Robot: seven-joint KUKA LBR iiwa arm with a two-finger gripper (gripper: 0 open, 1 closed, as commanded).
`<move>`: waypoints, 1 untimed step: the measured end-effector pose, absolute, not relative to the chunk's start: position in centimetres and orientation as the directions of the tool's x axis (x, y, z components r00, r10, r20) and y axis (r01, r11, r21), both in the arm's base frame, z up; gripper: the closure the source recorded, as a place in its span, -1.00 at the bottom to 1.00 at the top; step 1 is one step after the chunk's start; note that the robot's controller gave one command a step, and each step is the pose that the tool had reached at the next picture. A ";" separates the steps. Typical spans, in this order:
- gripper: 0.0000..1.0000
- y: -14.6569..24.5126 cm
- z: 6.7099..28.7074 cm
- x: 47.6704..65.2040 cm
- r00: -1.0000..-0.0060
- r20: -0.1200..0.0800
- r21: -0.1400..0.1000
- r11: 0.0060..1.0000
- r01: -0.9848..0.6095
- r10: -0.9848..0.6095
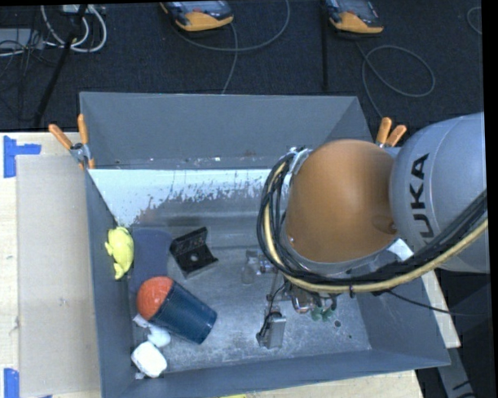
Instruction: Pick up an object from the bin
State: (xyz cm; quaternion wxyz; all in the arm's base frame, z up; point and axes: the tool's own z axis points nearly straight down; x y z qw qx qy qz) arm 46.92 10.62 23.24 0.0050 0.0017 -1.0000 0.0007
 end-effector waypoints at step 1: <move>-1.00 10.5 23.6 47.1 -1.000 0.002 0.000 1.000 0.002 0.002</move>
Offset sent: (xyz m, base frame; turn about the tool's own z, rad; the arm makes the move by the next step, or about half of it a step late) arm 0.0172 0.0855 -0.1624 -0.2618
